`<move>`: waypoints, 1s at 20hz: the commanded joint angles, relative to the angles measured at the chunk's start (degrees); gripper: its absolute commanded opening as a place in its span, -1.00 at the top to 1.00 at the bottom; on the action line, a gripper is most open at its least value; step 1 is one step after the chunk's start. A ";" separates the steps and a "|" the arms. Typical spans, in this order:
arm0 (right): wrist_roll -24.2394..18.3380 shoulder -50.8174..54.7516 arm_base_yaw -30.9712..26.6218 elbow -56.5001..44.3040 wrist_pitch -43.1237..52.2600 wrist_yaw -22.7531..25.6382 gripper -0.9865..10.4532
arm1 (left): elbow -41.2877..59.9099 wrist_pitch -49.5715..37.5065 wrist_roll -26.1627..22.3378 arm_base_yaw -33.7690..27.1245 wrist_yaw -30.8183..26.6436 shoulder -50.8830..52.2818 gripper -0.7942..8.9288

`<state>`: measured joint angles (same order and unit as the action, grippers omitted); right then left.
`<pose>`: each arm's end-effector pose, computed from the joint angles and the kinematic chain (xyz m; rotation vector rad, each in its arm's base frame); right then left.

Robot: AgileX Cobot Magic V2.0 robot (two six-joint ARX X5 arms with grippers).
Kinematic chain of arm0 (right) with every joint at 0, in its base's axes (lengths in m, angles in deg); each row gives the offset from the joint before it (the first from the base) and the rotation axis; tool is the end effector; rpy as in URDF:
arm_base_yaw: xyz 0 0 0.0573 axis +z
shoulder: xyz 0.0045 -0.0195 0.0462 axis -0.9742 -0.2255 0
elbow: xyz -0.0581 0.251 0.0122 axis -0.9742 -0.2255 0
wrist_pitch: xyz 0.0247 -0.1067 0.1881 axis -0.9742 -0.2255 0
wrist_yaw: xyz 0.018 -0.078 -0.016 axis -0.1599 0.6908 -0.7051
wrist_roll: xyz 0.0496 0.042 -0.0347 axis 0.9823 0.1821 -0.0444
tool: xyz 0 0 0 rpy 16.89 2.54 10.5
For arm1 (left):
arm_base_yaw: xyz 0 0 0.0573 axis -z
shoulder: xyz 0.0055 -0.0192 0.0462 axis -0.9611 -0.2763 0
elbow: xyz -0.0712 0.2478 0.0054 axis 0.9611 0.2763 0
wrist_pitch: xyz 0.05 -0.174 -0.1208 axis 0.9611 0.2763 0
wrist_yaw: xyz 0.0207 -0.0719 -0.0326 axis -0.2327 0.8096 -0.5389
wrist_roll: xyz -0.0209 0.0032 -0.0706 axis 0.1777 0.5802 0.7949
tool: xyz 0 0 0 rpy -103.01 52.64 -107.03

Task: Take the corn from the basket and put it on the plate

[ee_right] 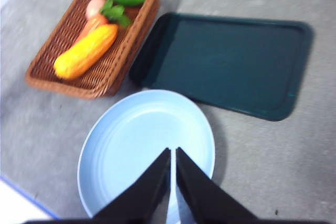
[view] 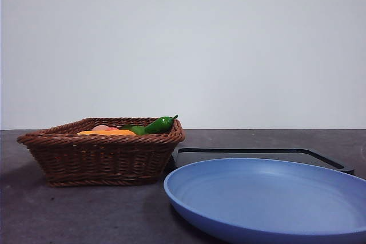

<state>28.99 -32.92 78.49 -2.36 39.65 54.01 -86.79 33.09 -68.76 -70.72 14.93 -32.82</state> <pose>0.0959 0.0335 0.2678 0.2049 0.6999 0.5620 0.1014 -0.0384 0.2543 -0.2856 0.6632 -0.5947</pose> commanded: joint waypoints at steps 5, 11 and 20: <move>-0.42 -1.77 1.09 0.96 0.37 -0.15 0.49 | -1.22 -0.50 -1.49 0.68 0.15 -0.76 0.43; 1.97 -5.79 1.09 0.96 0.46 0.90 0.30 | -1.22 -0.92 -1.27 0.70 0.15 -0.79 -0.03; 1.79 -25.83 4.20 0.98 7.15 1.38 0.30 | -1.42 -1.18 -1.27 0.70 0.17 -0.79 -0.02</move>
<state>30.59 -57.99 82.44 -2.36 46.42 55.28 -86.82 32.76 -69.13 -70.15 14.97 -33.26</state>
